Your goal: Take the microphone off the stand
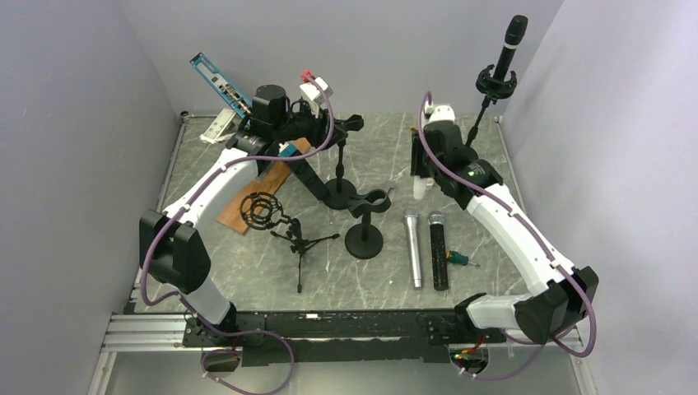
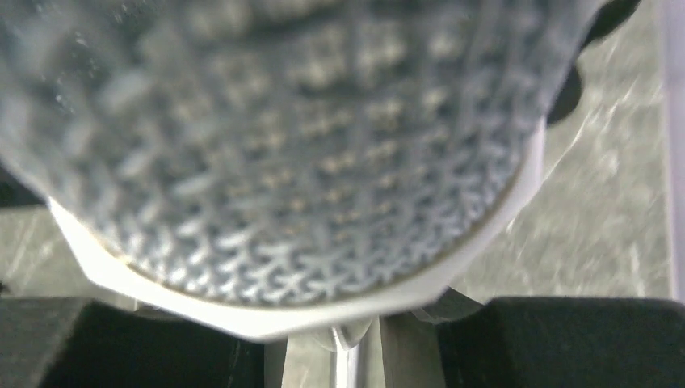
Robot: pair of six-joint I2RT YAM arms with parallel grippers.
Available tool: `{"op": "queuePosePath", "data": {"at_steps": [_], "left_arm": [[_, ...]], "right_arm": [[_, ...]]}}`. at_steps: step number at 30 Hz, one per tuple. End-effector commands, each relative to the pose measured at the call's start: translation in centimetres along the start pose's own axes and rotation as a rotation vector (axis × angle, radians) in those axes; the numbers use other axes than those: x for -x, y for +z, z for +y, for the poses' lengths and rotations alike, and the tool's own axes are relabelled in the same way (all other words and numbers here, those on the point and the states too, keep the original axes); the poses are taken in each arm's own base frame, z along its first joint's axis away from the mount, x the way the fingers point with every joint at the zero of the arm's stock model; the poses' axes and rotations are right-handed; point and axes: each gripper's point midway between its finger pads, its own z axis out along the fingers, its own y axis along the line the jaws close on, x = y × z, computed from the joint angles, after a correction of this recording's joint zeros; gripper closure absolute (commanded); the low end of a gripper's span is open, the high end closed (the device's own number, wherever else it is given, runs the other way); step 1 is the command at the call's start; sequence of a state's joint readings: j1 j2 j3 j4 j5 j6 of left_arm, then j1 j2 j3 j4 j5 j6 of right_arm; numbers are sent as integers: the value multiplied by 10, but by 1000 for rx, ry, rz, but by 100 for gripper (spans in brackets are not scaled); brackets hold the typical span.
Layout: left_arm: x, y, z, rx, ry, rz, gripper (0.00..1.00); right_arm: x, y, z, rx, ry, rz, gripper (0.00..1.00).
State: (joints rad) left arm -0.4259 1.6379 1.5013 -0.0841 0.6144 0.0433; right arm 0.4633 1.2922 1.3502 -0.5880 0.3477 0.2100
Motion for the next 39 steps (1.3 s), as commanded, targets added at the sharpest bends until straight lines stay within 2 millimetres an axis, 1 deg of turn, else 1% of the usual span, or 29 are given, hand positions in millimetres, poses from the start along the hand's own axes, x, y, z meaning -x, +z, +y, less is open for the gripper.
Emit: {"op": "queuePosePath", "data": {"at_steps": [1,2,6,11,13,15,18,20,22,25,28,31,35,39], "left_arm": [[5,-6,-13,-32,-50,20,44],[7,-8,-14,-28,-47,16,40],[23,-15,-19,-19,-84,-15,28],[42,-21,-21,-4,-85,-38,23],[47,-25,-18,24,-90,-32,23],[52,-29,-12,75,-105,-12,23],[65,-39,4,196,-143,25,24],[65,-41,8,224,-154,56,26],[63,-40,9,224,-156,70,29],[59,-36,11,219,-159,78,36],[56,-29,17,221,-160,91,42],[51,-20,23,222,-166,109,42],[45,-11,23,197,-185,117,41],[38,-5,27,211,-209,118,39]], "right_arm": [[-63,-17,6,47,114,195,100],[-82,-23,5,50,116,259,100],[-132,-41,10,85,168,424,100],[-194,-49,37,226,238,610,100],[-211,-47,46,268,255,650,100],[-226,-44,49,273,265,679,100],[-239,-40,55,288,284,707,100],[-243,-36,58,300,294,706,100],[-247,-33,58,290,290,711,95],[-255,-27,55,269,273,723,83],[-265,-22,52,240,266,749,77],[-273,-18,50,220,270,758,74],[-282,-15,42,176,261,767,70],[-286,-13,38,156,241,763,58]]}}
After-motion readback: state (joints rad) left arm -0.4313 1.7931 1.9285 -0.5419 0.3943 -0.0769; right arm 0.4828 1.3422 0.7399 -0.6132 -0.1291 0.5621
